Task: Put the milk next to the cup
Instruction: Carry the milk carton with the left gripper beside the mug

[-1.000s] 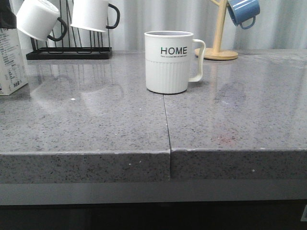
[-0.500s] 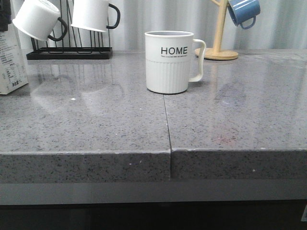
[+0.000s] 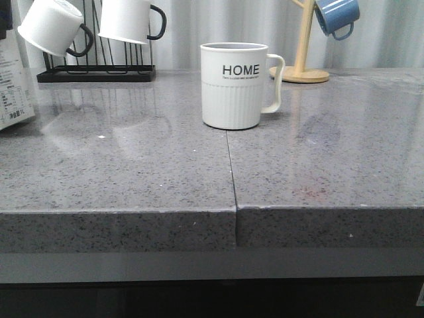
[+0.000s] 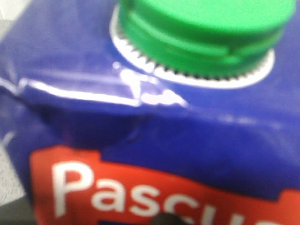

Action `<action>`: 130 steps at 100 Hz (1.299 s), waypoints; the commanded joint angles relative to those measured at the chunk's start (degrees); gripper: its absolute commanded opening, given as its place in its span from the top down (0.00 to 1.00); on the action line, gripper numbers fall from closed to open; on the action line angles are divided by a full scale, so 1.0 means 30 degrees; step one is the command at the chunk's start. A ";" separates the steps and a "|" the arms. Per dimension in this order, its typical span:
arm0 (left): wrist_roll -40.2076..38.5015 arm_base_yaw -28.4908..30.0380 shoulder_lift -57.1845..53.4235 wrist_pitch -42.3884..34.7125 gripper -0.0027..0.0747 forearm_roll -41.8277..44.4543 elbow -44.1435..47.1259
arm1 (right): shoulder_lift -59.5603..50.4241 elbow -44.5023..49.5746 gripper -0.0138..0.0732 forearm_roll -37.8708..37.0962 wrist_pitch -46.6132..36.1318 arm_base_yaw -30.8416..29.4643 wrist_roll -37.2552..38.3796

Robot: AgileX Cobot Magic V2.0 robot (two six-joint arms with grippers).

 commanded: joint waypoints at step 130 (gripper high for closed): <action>1.3389 -1.2209 0.3251 -1.2812 0.72 -1.7311 -0.4997 | 0.0163 -0.0510 0.98 -0.0153 -0.1438 -0.0057 -0.0001</action>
